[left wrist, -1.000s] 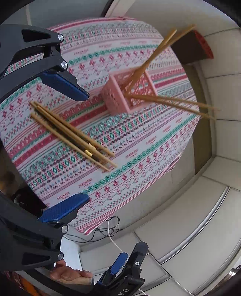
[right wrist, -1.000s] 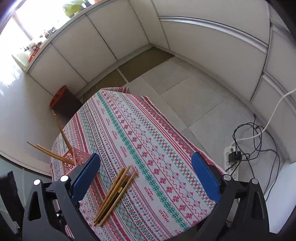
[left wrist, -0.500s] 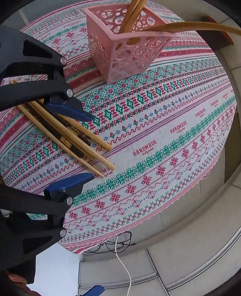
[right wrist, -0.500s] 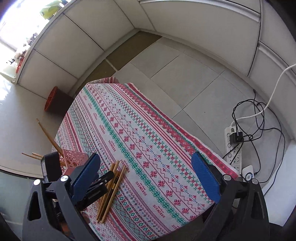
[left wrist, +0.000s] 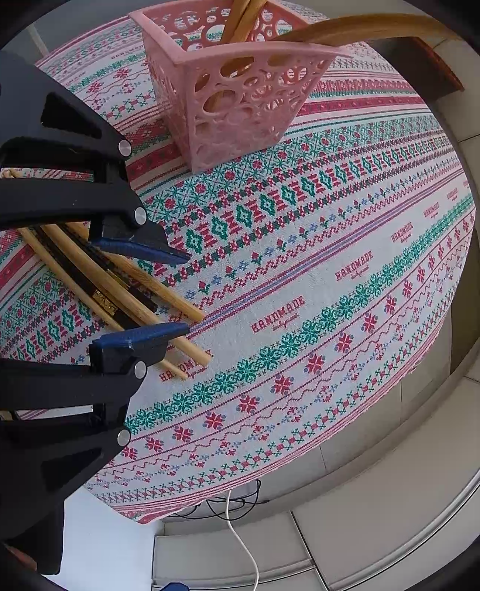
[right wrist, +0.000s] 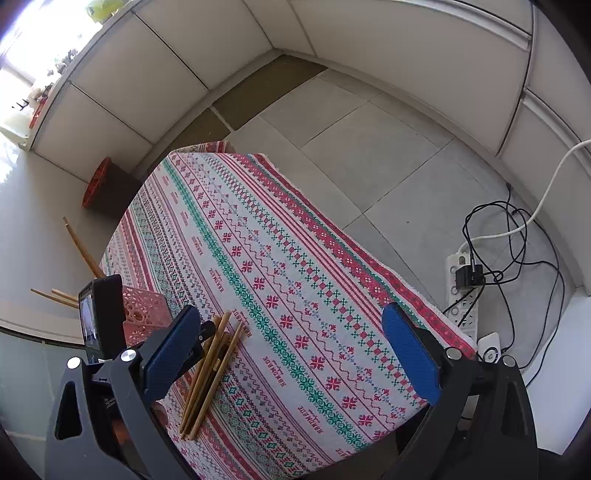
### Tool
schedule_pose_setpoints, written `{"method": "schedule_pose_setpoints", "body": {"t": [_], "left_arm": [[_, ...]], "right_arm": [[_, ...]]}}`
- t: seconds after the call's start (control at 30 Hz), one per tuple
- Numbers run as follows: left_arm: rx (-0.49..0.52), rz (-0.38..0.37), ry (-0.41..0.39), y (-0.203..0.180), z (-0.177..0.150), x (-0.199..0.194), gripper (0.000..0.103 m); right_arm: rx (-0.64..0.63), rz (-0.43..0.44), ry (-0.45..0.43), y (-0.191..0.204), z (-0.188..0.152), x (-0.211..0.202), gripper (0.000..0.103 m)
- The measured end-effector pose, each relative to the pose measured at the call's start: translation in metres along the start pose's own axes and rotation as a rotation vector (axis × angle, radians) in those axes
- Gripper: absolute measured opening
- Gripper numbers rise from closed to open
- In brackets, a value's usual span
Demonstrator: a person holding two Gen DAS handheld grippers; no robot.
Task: Organize utensils
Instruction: 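Grasp a chopstick from the pile with the left gripper while the right grasps another, then lift both chopsticks upright toward the pink holder with both grippers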
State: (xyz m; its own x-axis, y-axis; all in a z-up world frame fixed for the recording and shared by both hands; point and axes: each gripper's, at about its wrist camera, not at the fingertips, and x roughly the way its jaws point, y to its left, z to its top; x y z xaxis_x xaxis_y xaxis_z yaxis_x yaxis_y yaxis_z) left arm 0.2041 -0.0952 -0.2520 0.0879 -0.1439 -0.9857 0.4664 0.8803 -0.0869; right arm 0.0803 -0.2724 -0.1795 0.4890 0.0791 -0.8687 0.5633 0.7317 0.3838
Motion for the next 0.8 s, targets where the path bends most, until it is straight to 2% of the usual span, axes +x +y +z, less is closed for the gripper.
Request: {"method": "schedule_pose_setpoints", "body": {"t": [0.13, 0.2, 0.37, 0.6, 0.73, 0.8], "left_arm": [[0.012, 0.022, 0.02, -0.004, 0.001, 0.015, 0.026], [0.043, 0.059, 0.0, -0.007, 0.001, 0.018, 0.018], [0.078, 0.084, -0.065, -0.017, -0.003, 0.011, 0.014], [0.081, 0.107, -0.205, -0.01, -0.023, -0.046, 0.012], [0.075, 0.113, -0.283, 0.004, -0.045, -0.085, 0.011], [0.064, 0.115, -0.324, 0.007, -0.058, -0.101, 0.011]], "right_arm": [[0.0, -0.006, 0.01, 0.002, -0.001, 0.005, 0.096], [-0.003, -0.016, 0.013, 0.003, -0.001, 0.008, 0.096], [0.023, -0.013, 0.058, 0.007, 0.0, 0.026, 0.096], [0.015, 0.01, 0.139, 0.036, -0.007, 0.069, 0.096], [-0.069, -0.049, 0.126, 0.066, -0.018, 0.09, 0.094], [-0.092, -0.077, 0.112, 0.077, -0.022, 0.096, 0.088]]}}
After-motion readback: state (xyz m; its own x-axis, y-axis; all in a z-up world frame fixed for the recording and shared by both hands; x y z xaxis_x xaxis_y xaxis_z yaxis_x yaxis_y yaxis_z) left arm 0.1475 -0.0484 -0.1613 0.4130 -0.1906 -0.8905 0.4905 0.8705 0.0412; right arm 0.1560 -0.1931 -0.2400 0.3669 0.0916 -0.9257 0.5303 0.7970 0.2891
